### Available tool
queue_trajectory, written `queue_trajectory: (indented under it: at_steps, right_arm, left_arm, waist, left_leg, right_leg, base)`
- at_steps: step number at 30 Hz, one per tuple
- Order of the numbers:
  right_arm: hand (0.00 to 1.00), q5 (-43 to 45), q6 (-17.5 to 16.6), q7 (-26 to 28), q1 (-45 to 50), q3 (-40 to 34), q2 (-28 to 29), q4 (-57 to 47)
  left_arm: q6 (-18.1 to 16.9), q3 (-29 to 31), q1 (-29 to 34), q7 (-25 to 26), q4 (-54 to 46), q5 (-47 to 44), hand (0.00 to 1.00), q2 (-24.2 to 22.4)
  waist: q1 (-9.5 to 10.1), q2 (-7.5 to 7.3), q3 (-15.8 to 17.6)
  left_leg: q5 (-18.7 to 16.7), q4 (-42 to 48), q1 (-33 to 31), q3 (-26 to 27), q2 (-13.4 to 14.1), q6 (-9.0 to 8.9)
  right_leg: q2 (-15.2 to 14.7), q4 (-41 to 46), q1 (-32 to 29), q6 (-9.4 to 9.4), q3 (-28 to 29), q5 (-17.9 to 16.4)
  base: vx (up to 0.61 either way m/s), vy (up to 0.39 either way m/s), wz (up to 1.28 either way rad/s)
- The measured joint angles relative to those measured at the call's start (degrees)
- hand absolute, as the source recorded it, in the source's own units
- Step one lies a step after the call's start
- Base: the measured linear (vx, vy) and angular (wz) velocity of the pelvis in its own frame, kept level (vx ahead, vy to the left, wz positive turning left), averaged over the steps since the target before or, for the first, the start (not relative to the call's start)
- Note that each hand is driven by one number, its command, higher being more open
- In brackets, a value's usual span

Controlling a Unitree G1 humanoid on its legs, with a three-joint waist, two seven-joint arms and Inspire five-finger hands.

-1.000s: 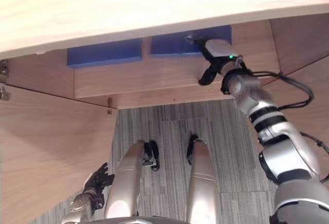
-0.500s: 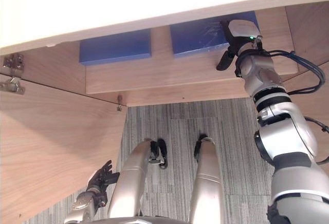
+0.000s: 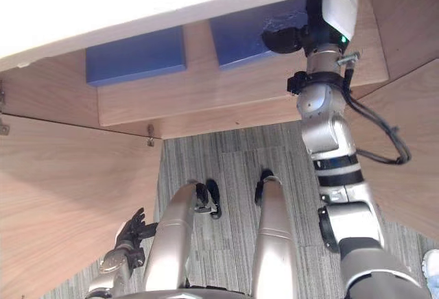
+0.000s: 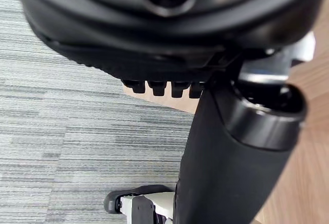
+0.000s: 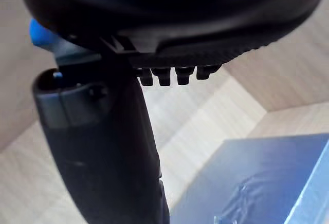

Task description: Walk over to the cabinet, pick up the folder, carry it to the office cabinet, place the folder inside the office cabinet, then close the office cabinet door

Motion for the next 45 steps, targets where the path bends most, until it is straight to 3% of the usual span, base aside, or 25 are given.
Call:
queue_trajectory:
  at_steps: [8, 12, 18, 28, 45]
  right_arm:
    - [1.0, -3.67, -0.64, -1.47, 14.01, 4.0, 4.5, -2.46]
    - [1.0, -8.69, -5.38, 1.24, 18.74, 11.45, 1.31, -1.18]
    - [1.0, -14.99, -10.93, 4.6, 18.39, 16.93, -1.77, 4.88]
    - [1.0, -14.88, -11.2, 5.72, 7.79, 20.52, -3.39, 20.04]
    - [1.0, -14.58, -8.52, 6.71, -9.08, 28.31, -0.18, 38.75]
  left_arm:
    - [-0.05, 0.84, 0.01, 1.27, -0.83, 1.23, 1.0, 0.07]
    - [-0.22, 0.97, 0.0, 1.08, -0.82, 1.37, 1.0, 0.44]
    - [-0.72, 0.97, -0.91, 0.18, 0.24, 2.43, 1.0, 1.16]
    - [-1.04, 0.48, -2.34, -0.05, 2.58, 2.32, 1.0, 1.69]
    - [-1.55, -0.22, -2.01, 0.05, 3.49, 2.21, 1.0, 1.18]
  waist:
    - [-0.47, -0.36, 0.26]
    - [-0.49, -0.57, 0.41]
    - [-0.02, -0.8, 0.55]
    - [0.39, -0.84, 0.62]
    - [0.49, -0.45, 0.38]
  left_leg:
    - [-0.29, 0.77, 0.29, 0.75, 1.53, -0.2]
    - [-0.29, 0.82, 0.35, 0.79, 2.03, -0.22]
    - [-0.26, 0.84, 0.32, 0.75, 2.1, -0.26]
    - [-0.15, 0.73, 0.02, 0.54, 1.56, -0.06]
    - [1.05, -0.88, 0.12, -0.42, 0.02, 0.13]
  right_leg:
    - [1.48, -0.04, -0.15, -0.1, 0.51, 0.63]
    - [1.96, -0.1, -0.2, -0.62, 0.51, 0.99]
    - [1.99, -0.07, -0.21, -0.7, 0.39, 1.03]
    - [1.31, -0.21, -0.19, -0.71, 0.05, 1.12]
    - [-0.38, -1.05, 0.67, -0.74, -0.8, 1.23]
  base:
    - [-0.03, 0.004, -0.1]
    - [-0.01, 0.009, -0.05]
    - [0.0, 0.006, 0.0]
    - [-0.02, 0.03, 0.03]
    - [-0.01, 0.019, 0.05]
